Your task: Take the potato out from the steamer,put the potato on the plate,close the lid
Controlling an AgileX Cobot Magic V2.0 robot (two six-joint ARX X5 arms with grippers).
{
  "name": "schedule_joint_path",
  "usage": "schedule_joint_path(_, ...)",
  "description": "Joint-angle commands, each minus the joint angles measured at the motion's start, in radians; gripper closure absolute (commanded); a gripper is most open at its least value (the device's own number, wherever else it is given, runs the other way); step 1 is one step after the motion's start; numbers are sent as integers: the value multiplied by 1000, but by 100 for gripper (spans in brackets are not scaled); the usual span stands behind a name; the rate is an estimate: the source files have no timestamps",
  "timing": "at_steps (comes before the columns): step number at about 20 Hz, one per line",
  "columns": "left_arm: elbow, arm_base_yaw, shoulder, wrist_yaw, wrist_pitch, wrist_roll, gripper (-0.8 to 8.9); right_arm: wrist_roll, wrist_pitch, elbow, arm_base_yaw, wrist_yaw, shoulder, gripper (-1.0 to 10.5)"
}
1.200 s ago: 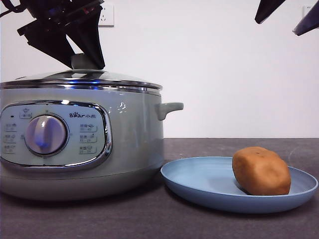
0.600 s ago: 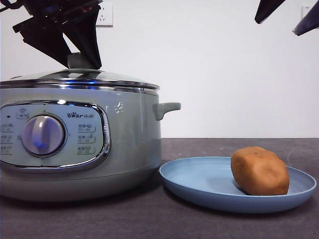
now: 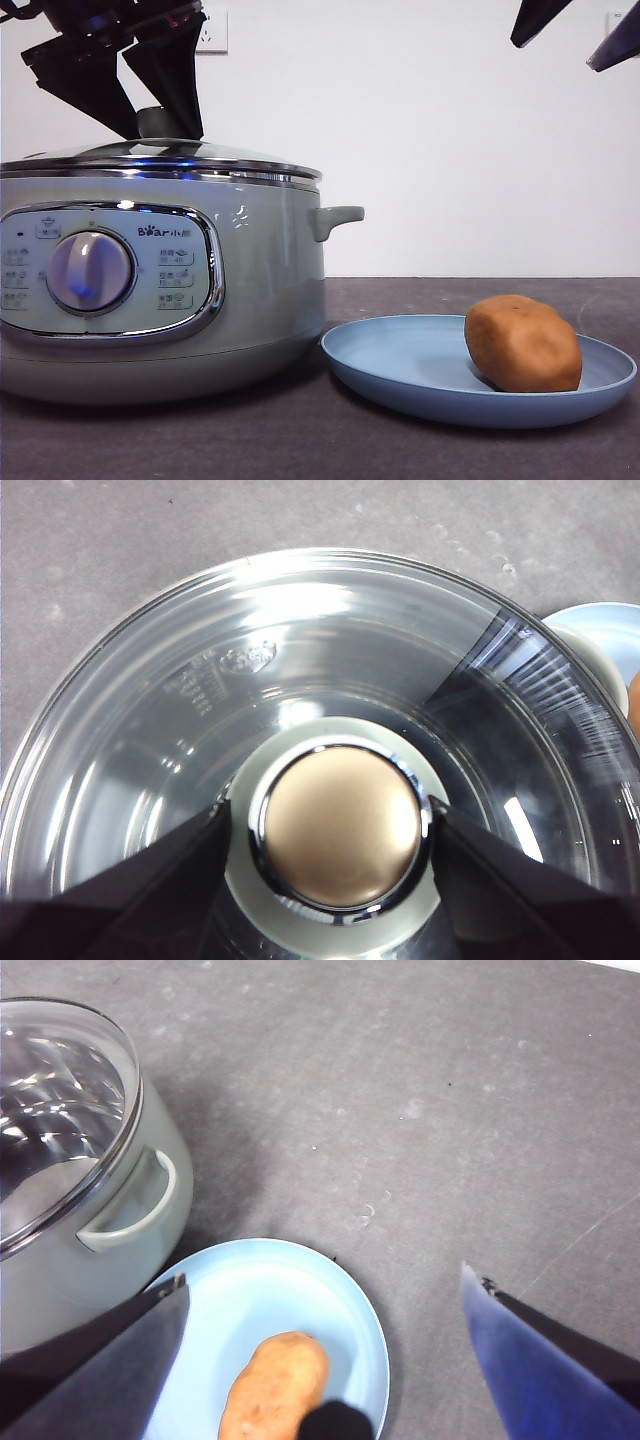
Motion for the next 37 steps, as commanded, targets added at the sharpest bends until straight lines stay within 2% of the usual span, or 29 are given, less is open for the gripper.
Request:
schedule_joint_path(1, -13, -3, 6, -11, 17, 4, 489, 6, 6, 3, -1, -2, 1, 511)
schedule_joint_path(6, 124, -3, 6, -82, 10, 26, 489, 6, 6, 3, -1, -2, 1, 511)
schedule_joint_path(13, 443, -3, -6, -72, -92, 64, 490, 6, 6, 3, -1, -2, 0, 511)
schedule_joint_path(17, 482, -3, -101, -70, -89, 79, 504, 6, 6, 25, -1, -2, 0, 517)
schedule_joint_path(18, 482, -3, -134, -70, -95, 79, 540, 6, 6, 41, -1, -2, 0, 599)
schedule_joint_path(19, 482, -3, -160, -70, -103, 81, 630, 6, 5, 56, -1, -6, 0, 707)
schedule_joint_path(20, 482, -3, -190, -65, -118, 100, 795, 6, 5, 75, 0, -8, -3, 860)
schedule_joint_path(21, 482, -3, -212, -63, -138, 112, 816, 6, 6, 89, 0, -9, -5, 976)
schedule_joint_path(23, 481, -3, -249, -63, -195, 113, 821, 6, 2, 121, 1, -14, -11, 955)
schedule_joint_path(27, 478, -3, -284, -71, -251, 111, 821, 6, -1, 157, 0, -85, -24, 954)
schedule_joint_path(37, 478, -3, -283, -71, -344, 99, 817, 6, -9, 158, 0, -80, -26, 946)
